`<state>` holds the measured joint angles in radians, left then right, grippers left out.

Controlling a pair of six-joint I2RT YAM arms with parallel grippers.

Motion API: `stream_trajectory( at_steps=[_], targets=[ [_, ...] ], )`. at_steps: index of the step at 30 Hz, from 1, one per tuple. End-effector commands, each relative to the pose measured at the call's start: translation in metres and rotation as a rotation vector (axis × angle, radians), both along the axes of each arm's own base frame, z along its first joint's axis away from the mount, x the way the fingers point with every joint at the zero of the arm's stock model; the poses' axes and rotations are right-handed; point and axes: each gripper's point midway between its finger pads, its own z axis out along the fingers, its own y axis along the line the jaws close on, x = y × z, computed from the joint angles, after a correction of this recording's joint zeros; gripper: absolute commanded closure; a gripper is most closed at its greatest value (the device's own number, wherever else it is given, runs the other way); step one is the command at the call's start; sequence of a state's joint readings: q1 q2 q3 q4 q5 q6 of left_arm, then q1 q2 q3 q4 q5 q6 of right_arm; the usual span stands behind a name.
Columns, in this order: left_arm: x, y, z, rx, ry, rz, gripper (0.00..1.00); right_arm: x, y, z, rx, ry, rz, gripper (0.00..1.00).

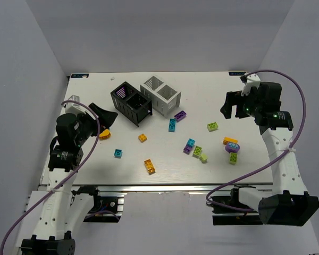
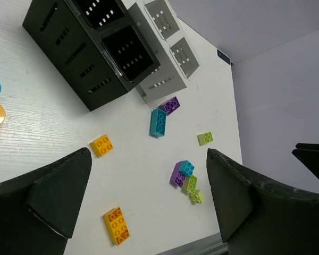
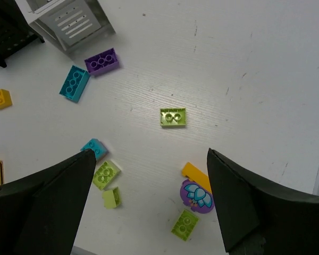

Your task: Sort the legos into containers by color

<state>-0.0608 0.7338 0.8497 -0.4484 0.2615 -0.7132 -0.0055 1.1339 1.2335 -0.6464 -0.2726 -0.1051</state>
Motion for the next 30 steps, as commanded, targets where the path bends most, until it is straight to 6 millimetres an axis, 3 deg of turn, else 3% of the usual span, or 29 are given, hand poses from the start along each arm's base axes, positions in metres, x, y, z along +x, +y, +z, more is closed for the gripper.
stream_trajectory(
  at_steps=[1, 2, 3, 5, 6, 8, 9, 10, 11, 12, 13, 14, 16, 19, 20, 23, 30],
  targets=[
    [0.000, 0.007, 0.005, 0.021, -0.015, 0.033, 0.02, 0.005, 0.005, 0.032, -0.037, -0.145, 0.085, 0.11],
    [0.001, 0.008, 0.003, 0.024, -0.010, 0.039, 0.02, -0.003, 0.013, 0.032, -0.062, -0.166, 0.176, 0.11],
    [0.002, 0.009, 0.001, 0.025, -0.003, 0.045, 0.04, -0.020, 0.030, 0.034, -0.167, -0.265, 0.423, 0.11],
    [0.003, 0.012, -0.009, 0.034, 0.027, 0.064, 0.14, -0.039, 0.040, 0.016, -0.171, -0.255, 0.546, 0.18],
    [0.005, 0.016, -0.014, 0.041, 0.047, 0.084, 0.34, -0.047, 0.047, 0.014, -0.150, -0.264, 0.597, 0.40],
    [0.004, 0.020, -0.025, 0.053, 0.091, 0.105, 0.61, -0.059, 0.054, 0.003, -0.123, -0.232, 0.656, 0.75],
    [0.003, 0.022, -0.028, 0.058, 0.107, 0.118, 0.83, -0.060, 0.056, 0.000, -0.119, -0.228, 0.666, 0.89],
    [0.003, 0.027, -0.030, 0.066, 0.116, 0.145, 0.88, -0.060, 0.055, -0.004, -0.108, -0.214, 0.655, 0.94],
    [-0.001, 0.030, -0.037, 0.074, 0.145, 0.159, 0.89, -0.060, 0.055, -0.012, -0.101, -0.199, 0.653, 0.84],
    [-0.003, 0.032, -0.041, 0.078, 0.161, 0.176, 0.89, -0.063, 0.063, -0.018, -0.098, -0.185, 0.677, 0.64],
    [-0.007, 0.036, -0.043, 0.070, 0.172, 0.201, 0.74, -0.064, 0.065, -0.021, -0.092, -0.168, 0.679, 0.29],
    [-0.011, 0.043, -0.049, 0.077, 0.194, 0.243, 0.58, -0.065, 0.068, -0.025, -0.093, -0.152, 0.685, 0.23],
    [-0.023, 0.050, -0.069, 0.072, 0.276, 0.302, 0.26, -0.067, 0.076, -0.033, -0.125, -0.126, 0.710, 0.18],
    [-0.039, 0.058, -0.093, 0.084, 0.368, 0.352, 0.12, -0.063, 0.085, -0.043, -0.172, -0.118, 0.713, 0.17],
    [-0.043, 0.060, -0.100, 0.096, 0.403, 0.361, 0.02, -0.063, 0.088, -0.049, -0.172, -0.103, 0.714, 0.17],
    [-0.046, 0.064, -0.114, 0.117, 0.460, 0.377, 0.02, -0.061, 0.099, -0.058, -0.161, -0.073, 0.733, 0.12],
    [-0.033, 0.068, -0.157, 0.209, 0.603, 0.362, 0.02, -0.055, 0.118, -0.060, -0.126, -0.055, 0.778, 0.11]
  ],
)
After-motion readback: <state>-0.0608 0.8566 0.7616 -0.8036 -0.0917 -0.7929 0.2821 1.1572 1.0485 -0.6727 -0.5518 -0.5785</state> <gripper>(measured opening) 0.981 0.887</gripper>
